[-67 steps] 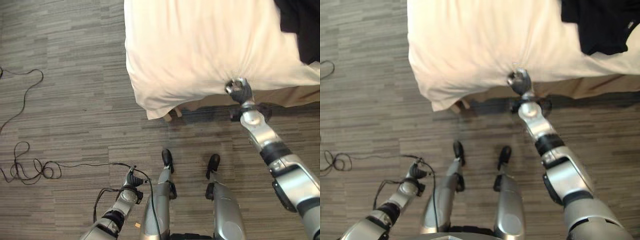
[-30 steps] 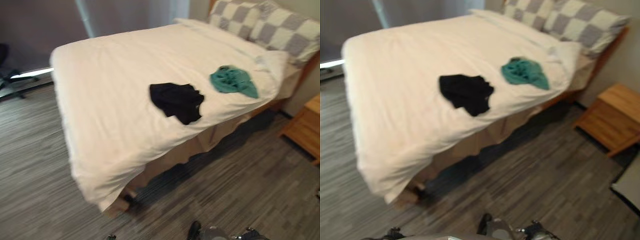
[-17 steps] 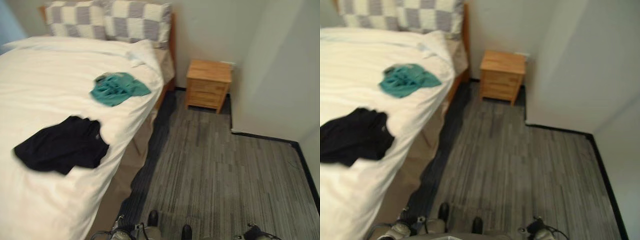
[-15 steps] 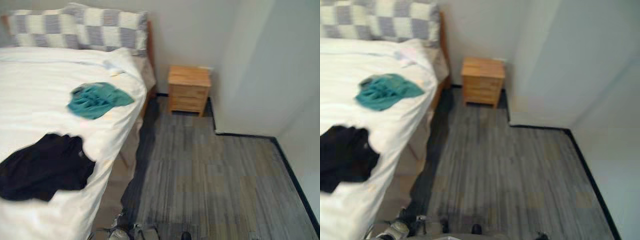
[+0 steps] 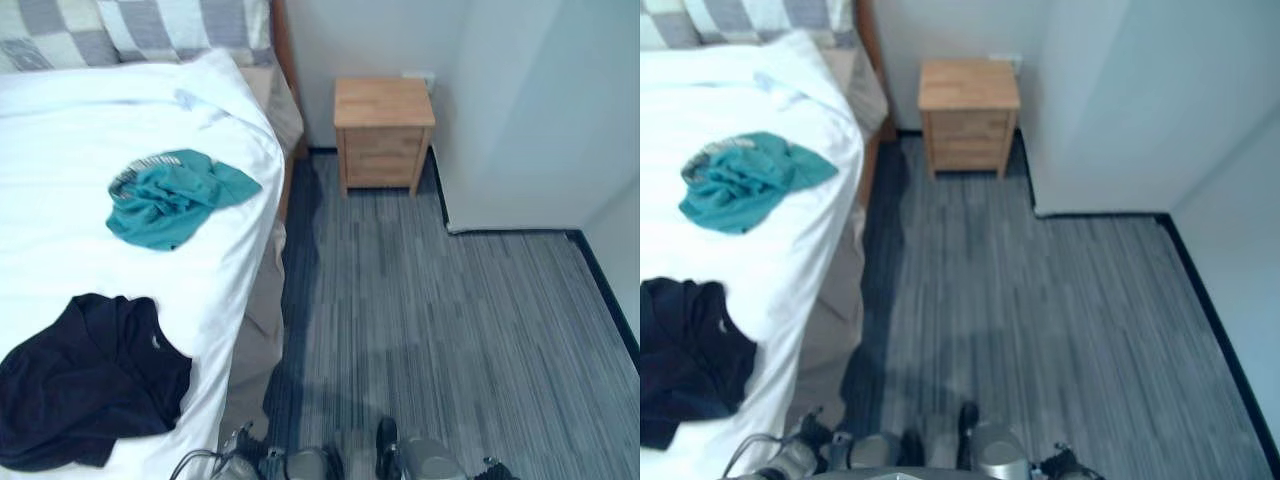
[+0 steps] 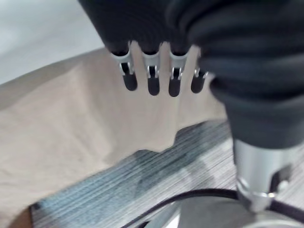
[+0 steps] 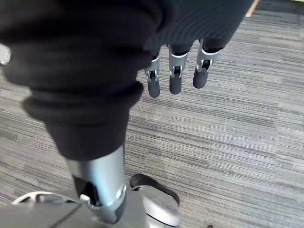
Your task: Tidy up the quilt and then pick up the clothes from the bed and put them into the laundry hamper.
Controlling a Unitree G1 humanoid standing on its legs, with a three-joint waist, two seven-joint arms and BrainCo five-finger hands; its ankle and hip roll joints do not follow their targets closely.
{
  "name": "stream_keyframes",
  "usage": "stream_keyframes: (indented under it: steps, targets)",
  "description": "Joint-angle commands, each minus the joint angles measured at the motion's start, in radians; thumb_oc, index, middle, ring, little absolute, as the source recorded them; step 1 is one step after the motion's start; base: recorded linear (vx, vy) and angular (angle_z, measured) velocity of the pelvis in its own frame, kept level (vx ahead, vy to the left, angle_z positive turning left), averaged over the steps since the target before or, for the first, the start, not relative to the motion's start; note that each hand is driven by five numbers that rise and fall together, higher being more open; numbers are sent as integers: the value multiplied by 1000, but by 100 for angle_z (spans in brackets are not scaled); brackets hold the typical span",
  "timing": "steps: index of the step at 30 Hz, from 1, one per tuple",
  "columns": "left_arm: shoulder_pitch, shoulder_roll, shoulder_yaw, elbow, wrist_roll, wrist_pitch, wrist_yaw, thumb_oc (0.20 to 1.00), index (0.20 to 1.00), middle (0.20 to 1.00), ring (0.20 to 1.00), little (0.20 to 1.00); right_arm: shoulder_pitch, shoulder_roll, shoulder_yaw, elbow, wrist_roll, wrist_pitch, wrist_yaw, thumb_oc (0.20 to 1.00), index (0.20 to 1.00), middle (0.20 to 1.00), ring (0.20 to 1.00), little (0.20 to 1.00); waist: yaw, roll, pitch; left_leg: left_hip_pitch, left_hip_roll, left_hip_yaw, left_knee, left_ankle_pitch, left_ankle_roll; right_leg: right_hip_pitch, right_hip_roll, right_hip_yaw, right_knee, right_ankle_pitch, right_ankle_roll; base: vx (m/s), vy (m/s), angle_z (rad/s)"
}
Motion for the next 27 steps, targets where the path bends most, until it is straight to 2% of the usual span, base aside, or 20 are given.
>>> stream_keyframes:
  steps: [1,3,4,5,6,7,9,11,13,14,15,16,17,19,20,21,22,24,25,27]
  targets:
    - [-56,23,-32,-58,-59,-17,37,1000,1000,1000,1000,1000,-54,-49,30,-35,3,5,-20,1000,1000,1000,1000,1000,78,-71,88,80,15,13,-225,-23,43,76,-24,52,-186,45,136,765,15,-64]
    - [-49,20,-27,-60,-65,-20,40,1000,1000,1000,1000,1000,-56,-48,36,-37,1,4,-20,1000,1000,1000,1000,1000,95,-69,81,78,1,21,-350,-27,49,100,-26,72,-201,32,144,526,127,-30]
    - [-25,17,-13,-66,-72,-24,42,1000,1000,1000,1000,1000,-73,-56,43,-44,4,-5,-16,1000,1000,1000,1000,1000,128,-49,64,72,-29,53,-694,-8,57,152,-22,90,-222,5,165,673,209,-43]
    - [-21,14,-10,-64,-67,-24,40,1000,1000,1000,1000,1000,-76,-58,44,-46,3,-8,-16,1000,1000,1000,1000,1000,140,-37,51,84,-24,66,-852,35,49,180,-15,95,-229,-15,171,673,210,-45]
    - [-21,14,-10,-64,-67,-24,40,1000,1000,1000,1000,1000,-76,-58,44,-46,3,-8,-16,1000,1000,1000,1000,1000,141,-37,53,87,-24,67,-855,36,50,183,-15,96,-229,-15,171,656,124,-34]
    - [-13,11,-4,-51,-53,-19,33,1000,1000,1000,1000,1000,-76,-55,37,-47,1,-11,-21,1000,1000,1000,1000,1000,146,-30,39,60,-10,159,-976,85,41,234,1,87,-223,-57,176,636,90,-11]
    - [-6,10,-5,-46,-45,-16,30,1000,1000,1000,1000,1000,-75,-50,37,-45,-2,-9,-23,1000,1000,1000,1000,1000,158,-35,36,60,-6,196,-979,100,43,255,1,94,-204,-82,176,677,99,11]
    - [8,15,9,-31,-42,-7,17,1000,1000,1000,1000,1000,-74,-30,40,-38,-26,-9,-15,1000,1000,1000,1000,1000,180,-72,6,100,-41,174,-956,75,99,245,-13,100,-1,-89,218,762,147,6]
    - [6,18,5,-23,-30,0,13,1000,1000,1000,1000,1000,-68,-29,28,-36,-43,3,-7,1000,1000,1000,1000,1000,169,-86,25,151,-61,186,-936,18,133,144,-70,81,291,102,321,479,166,-3]
    - [4,26,4,-26,-31,3,12,1000,1000,1000,1000,1000,-74,-30,20,-45,-33,3,-10,1000,1000,1000,1000,1000,149,-74,43,202,-55,184,-946,1,145,71,-98,70,446,174,331,337,120,14]
    - [4,26,4,-26,-30,3,12,1000,1000,1000,1000,1000,-74,-31,20,-45,-33,3,-10,1000,1000,1000,1000,1000,151,-72,40,199,-52,185,-946,2,144,67,-96,71,445,176,330,332,122,22]
    - [0,33,3,-31,-40,6,17,1000,1000,1000,1000,1000,-82,-32,15,-60,-27,4,-13,1000,1000,1000,1000,1000,134,-52,58,249,-41,173,-966,-10,154,-16,-117,56,564,180,310,542,103,37]
    - [-8,39,0,-29,-45,7,19,1000,1000,1000,1000,1000,-91,-33,-9,-77,2,2,-18,1000,1000,1000,1000,1000,105,-26,73,322,-30,154,-996,-28,149,-110,-153,4,578,121,282,545,102,26]
    - [-8,42,0,-29,-45,7,20,1000,1000,1000,1000,1000,-90,-33,-16,-85,14,1,-22,1000,1000,1000,1000,1000,90,-18,76,353,-26,148,-1002,-42,143,-134,-159,-16,516,96,273,502,-45,34]
    - [-12,43,-5,-28,-43,4,23,1000,1000,1000,1000,1000,-88,-33,-21,-94,24,-4,-30,1000,1000,1000,1000,1000,75,-17,82,389,-28,130,-1002,-63,130,-159,-162,-25,389,81,260,774,-275,40]
    - [-21,47,-11,-32,-22,2,25,1000,1000,1000,1000,1000,-84,-35,-31,-101,33,-1,-31,1000,1000,1000,1000,1000,57,-25,77,422,-23,114,-1000,-96,104,-147,-178,0,133,81,264,605,-253,34]
    - [-21,47,-11,-32,-22,2,25,1000,1000,1000,1000,1000,-84,-35,-31,-101,33,-1,-31,1000,1000,1000,1000,1000,56,-25,77,422,-23,114,-1000,-96,104,-146,-177,-1,132,81,264,611,-328,27]
    - [-44,47,-16,-34,-1,-5,32,1000,1000,1000,1000,1000,-87,-38,-42,-101,43,3,-38,1000,1000,1000,1000,1000,27,-19,76,472,-6,75,-1005,-141,70,-167,-204,106,-131,148,295,649,-360,62]
    - [-49,47,-16,-27,7,-7,39,1000,1000,1000,1000,1000,-80,-34,-36,-106,32,8,-37,1000,1000,1000,1000,1000,11,-19,67,522,20,63,-1005,-172,50,-209,-243,171,-187,199,325,760,-436,93]
    - [-47,49,-16,-25,11,-11,39,1000,1000,1000,1000,1000,-70,-35,-35,-108,20,9,-34,1000,1000,1000,1000,1000,15,-23,56,544,28,53,-989,-200,36,-185,-252,148,-201,198,334,493,-325,77]
